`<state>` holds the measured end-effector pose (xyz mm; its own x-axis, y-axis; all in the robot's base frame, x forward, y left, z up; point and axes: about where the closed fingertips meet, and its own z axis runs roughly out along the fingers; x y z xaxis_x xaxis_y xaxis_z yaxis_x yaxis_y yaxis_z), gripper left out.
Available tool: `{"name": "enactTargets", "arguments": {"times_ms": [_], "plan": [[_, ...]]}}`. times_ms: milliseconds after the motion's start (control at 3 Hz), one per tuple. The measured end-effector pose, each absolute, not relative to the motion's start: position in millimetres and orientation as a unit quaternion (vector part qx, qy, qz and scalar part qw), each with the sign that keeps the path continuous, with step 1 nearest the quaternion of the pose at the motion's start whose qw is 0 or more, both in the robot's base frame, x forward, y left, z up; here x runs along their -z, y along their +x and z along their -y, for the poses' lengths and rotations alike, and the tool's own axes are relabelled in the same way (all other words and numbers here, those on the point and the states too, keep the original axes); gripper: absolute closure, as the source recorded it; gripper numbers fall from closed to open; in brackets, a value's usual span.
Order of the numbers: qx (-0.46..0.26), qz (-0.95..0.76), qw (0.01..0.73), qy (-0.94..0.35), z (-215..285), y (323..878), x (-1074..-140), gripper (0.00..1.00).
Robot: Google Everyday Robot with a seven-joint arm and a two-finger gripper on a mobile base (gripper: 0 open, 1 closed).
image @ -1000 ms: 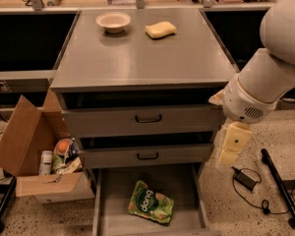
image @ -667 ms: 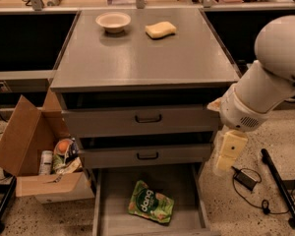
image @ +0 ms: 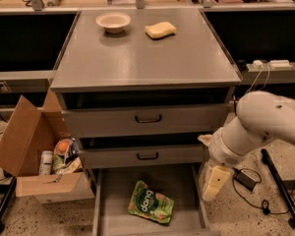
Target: Pick green rice chip bag from bottom drawer and place on counter
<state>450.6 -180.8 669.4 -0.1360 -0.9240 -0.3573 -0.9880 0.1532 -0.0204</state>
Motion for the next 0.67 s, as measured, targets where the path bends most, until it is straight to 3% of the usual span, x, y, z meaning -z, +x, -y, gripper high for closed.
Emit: {"name": "enactTargets", "arguments": {"times_ms": [667], "plan": [[-0.18,-0.743,0.17,-0.622,164,455,-579,0.0]]}}
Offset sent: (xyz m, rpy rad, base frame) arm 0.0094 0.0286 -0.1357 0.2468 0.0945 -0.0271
